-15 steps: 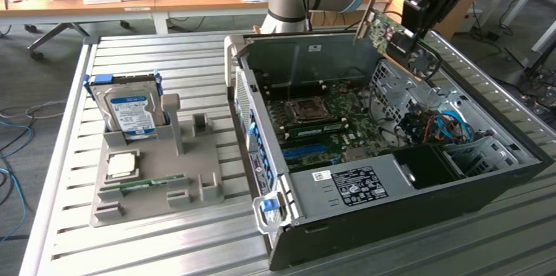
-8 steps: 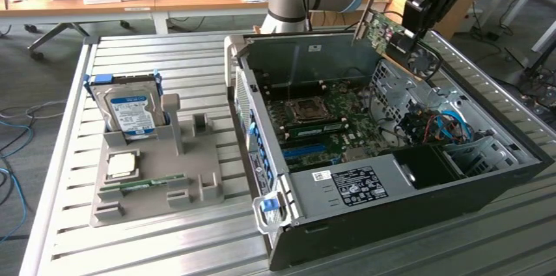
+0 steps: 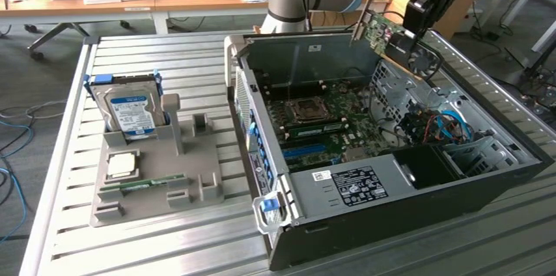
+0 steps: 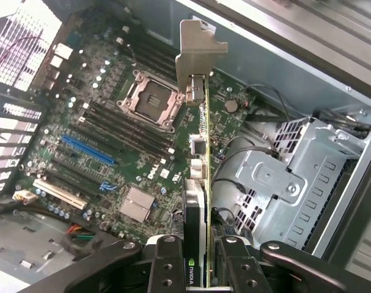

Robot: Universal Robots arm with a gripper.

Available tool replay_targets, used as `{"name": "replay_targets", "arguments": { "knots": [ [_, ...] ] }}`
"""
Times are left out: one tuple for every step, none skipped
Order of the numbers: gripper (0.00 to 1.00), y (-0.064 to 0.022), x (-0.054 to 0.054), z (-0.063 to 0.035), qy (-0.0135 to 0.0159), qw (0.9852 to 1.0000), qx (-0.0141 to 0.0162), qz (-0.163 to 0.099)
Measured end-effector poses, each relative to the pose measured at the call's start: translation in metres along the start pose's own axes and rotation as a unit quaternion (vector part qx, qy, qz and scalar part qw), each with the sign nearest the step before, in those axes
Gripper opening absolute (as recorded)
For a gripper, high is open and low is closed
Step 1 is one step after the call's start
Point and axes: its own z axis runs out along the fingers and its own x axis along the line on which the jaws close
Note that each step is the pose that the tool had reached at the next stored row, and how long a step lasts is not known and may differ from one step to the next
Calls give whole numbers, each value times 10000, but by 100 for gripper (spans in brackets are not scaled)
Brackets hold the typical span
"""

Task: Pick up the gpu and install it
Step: 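Insert the gpu into the slot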

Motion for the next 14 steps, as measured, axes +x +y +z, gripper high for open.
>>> {"name": "replay_targets", "arguments": {
  "knots": [
    [27, 0, 0, 0, 4, 10000, -1, -47],
    [27, 0, 0, 0, 7, 10000, -2, -90],
    [27, 0, 0, 0, 10, 9999, -4, -132],
    [27, 0, 0, 0, 13, 9998, -4, -174],
    [27, 0, 0, 0, 16, 9998, -5, -212],
    [27, 0, 0, 0, 17, 9997, -6, -232],
    [27, 0, 0, 0, 18, 9997, -6, -237],
    [27, 0, 0, 0, 18, 9997, -6, -237],
    [27, 0, 0, 0, 18, 9997, -6, -237],
    [27, 0, 0, 0, 18, 9997, -6, -237],
    [27, 0, 0, 0, 18, 9997, -6, -237],
    [27, 0, 0, 0, 18, 9997, -6, -237],
    [27, 0, 0, 0, 18, 9997, -6, -238],
    [27, 0, 0, 0, 18, 9997, -6, -243]
  ]
}}
